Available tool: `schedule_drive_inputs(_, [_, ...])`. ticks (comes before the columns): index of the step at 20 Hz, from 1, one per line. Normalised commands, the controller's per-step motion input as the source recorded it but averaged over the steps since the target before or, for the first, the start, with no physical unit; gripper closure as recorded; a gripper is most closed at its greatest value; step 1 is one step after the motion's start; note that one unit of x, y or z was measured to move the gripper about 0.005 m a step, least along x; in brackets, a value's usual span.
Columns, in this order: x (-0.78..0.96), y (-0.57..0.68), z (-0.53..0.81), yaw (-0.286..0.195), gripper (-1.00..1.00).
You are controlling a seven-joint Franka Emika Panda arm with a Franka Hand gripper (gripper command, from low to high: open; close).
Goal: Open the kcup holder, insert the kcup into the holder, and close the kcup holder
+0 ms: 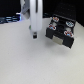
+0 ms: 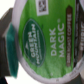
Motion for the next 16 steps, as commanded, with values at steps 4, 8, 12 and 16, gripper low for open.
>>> schedule_drive_inputs(4, [0.07, 0.65, 0.59, 0.010, 1.00])
schedule_drive_inputs(8, [0.09, 0.66, 0.51, 0.006, 1.00])
schedule_drive_inputs(12, [0.12, 0.67, 0.42, 0.005, 1.00])
schedule_drive_inputs(16, [0.17, 0.67, 0.33, 0.006, 1.00])
